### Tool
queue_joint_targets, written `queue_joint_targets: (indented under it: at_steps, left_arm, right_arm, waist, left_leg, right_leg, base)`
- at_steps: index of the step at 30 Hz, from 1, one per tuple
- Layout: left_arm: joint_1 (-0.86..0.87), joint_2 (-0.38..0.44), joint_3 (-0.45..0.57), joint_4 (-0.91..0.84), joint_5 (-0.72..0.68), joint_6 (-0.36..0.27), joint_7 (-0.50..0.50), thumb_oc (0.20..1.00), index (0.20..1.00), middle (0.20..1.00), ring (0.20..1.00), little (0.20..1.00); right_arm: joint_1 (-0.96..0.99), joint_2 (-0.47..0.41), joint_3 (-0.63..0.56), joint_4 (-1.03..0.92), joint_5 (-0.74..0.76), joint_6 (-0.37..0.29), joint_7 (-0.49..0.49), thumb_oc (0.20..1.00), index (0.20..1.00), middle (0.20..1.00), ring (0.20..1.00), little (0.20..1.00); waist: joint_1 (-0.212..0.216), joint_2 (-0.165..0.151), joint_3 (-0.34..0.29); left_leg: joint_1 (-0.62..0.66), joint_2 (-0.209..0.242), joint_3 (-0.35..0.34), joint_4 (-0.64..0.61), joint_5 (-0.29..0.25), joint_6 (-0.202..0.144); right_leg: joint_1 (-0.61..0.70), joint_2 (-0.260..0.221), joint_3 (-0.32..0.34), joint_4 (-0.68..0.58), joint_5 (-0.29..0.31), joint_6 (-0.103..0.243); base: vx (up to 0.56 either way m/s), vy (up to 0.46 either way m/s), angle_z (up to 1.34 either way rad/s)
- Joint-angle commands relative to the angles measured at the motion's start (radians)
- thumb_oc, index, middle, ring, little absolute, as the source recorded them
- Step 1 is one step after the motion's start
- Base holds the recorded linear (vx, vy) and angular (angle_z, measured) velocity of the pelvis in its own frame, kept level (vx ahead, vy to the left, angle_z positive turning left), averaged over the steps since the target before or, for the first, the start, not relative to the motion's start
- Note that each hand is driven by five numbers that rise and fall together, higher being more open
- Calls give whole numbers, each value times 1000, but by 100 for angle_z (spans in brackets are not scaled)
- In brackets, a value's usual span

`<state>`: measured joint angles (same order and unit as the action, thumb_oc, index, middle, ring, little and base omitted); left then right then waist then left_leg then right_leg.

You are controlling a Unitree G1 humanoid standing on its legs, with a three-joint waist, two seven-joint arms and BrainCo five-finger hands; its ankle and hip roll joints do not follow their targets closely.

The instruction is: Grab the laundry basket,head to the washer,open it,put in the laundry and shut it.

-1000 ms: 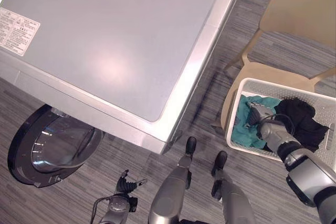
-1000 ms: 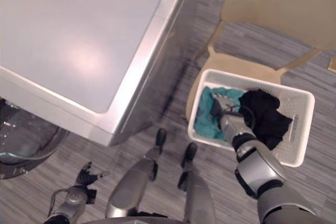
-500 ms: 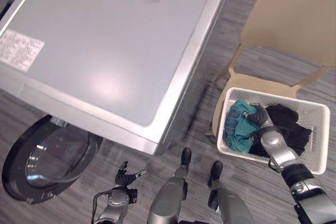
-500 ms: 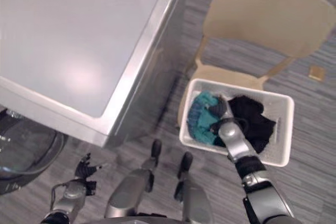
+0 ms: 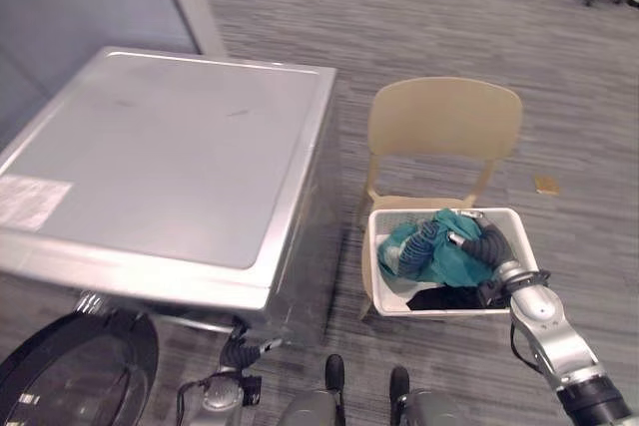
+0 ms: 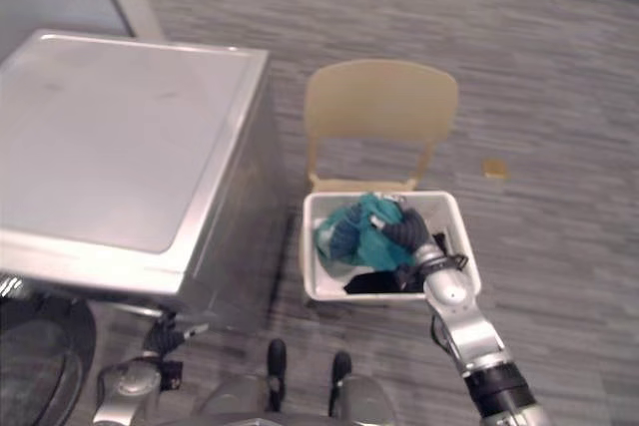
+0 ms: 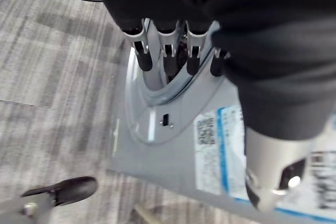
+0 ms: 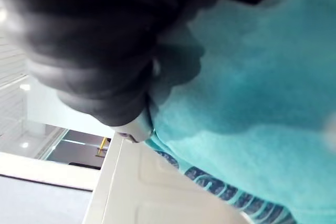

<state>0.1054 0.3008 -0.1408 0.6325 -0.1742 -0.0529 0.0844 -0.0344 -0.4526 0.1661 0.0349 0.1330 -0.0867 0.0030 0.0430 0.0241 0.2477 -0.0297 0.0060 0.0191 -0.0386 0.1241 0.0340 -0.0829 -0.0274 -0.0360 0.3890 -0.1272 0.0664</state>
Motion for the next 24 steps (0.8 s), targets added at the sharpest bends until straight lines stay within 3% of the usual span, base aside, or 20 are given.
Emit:
queue_joint_targets:
  at_steps: [1,3,4,6,7,9,11,13,14,16,18,24]
  left_arm:
    - [-23,69,-46,-170,14,-79,22,1000,1000,1000,1000,1000]
    - [-18,67,-46,-207,4,-81,22,1000,1000,1000,1000,1000]
    - [-13,68,-51,-269,-16,-89,18,1000,1000,1000,1000,1000]
    - [-12,63,-55,-291,-17,-92,18,1000,1000,1000,1000,1000]
    - [-39,66,-81,-361,-8,-105,16,1000,1000,1000,1000,1000]
    - [-46,70,-91,-387,1,-111,11,1000,1000,1000,1000,1000]
    - [-59,78,-110,-434,14,-119,6,1000,1000,1000,1000,1000]
    - [-87,76,-150,-480,2,-130,-1,1000,1000,1000,1000,1000]
    - [-104,74,-166,-485,-1,-129,-4,1000,1000,1000,1000,1000]
    - [-114,71,-184,-486,-2,-127,-8,1000,1000,1000,1000,1000]
    - [-157,52,-227,-500,40,-128,5,1000,1000,1000,1000,1000]
    - [-243,37,-292,-508,69,-124,37,1000,1000,1000,1000,1000]
  right_arm:
    - [-73,63,-3,-77,96,-83,-14,200,200,200,200,200]
    - [-102,66,14,-74,104,-84,-16,200,200,200,200,200]
    - [-125,63,27,-86,126,-88,-22,200,200,200,200,200]
    - [-136,54,34,-102,128,-86,-16,200,200,200,200,200]
    - [-156,30,41,-138,150,-85,-10,200,200,200,200,200]
    - [-161,29,46,-150,163,-87,-7,200,200,200,200,200]
    - [-161,34,48,-183,198,-92,-5,200,200,200,200,200]
    - [-171,54,68,-223,238,-98,1,200,200,200,200,200]
    - [-174,61,72,-232,250,-101,4,200,200,200,200,200]
    - [-174,70,77,-242,252,-98,1,200,200,200,200,200]
    - [-183,96,101,-272,281,-97,20,200,200,200,200,200]
    - [-249,157,198,-297,388,-89,28,200,200,200,200,200]
  waist:
    - [85,-33,-89]
    - [101,-30,-90]
    - [120,-15,-83]
    - [120,-9,-77]
    - [98,-12,-44]
    - [92,-15,-47]
    - [78,-34,-48]
    - [48,-60,-67]
    - [34,-64,-79]
    - [15,-59,-96]
    - [-15,-52,-134]
    - [-14,-47,-164]
  left_leg:
    - [-123,-4,-16,20,-4,-57]
    - [-145,-1,-22,6,27,-74]
    - [-186,11,-28,-18,72,-107]
    - [-204,12,-30,-34,73,-117]
    - [-212,14,26,-20,38,-118]
    - [-210,19,39,12,26,-110]
    - [-183,18,48,99,-26,-94]
    - [-95,29,73,186,-152,-86]
    - [-44,37,87,184,-187,-88]
    - [8,46,100,147,-187,-92]
    - [61,42,94,23,-157,-96]
    - [97,14,75,-49,-152,-77]
  right_leg:
    - [136,26,28,-103,-51,14]
    - [153,41,24,-158,-65,-3]
    - [159,67,20,-237,-83,-25]
    - [149,73,8,-254,-76,-29]
    - [125,44,-51,-267,-44,-27]
    - [118,33,-74,-287,-22,-23]
    - [106,5,-108,-307,7,-19]
    - [84,-29,-158,-333,40,-19]
    - [80,-35,-175,-346,47,-17]
    - [77,-33,-190,-359,53,-15]
    - [78,-32,-213,-385,90,2]
    - [93,-43,-199,-402,115,21]
  base:
    - [-318,-300,103]
    - [-315,-263,76]
    - [-222,-143,43]
    - [-407,-141,48]
    - [-563,-89,84]
    - [-325,-19,87]
    - [-245,-2,101]
    - [-288,42,69]
    - [-201,102,93]
    - [-65,119,93]
    - [-41,183,92]
    - [-50,161,10]
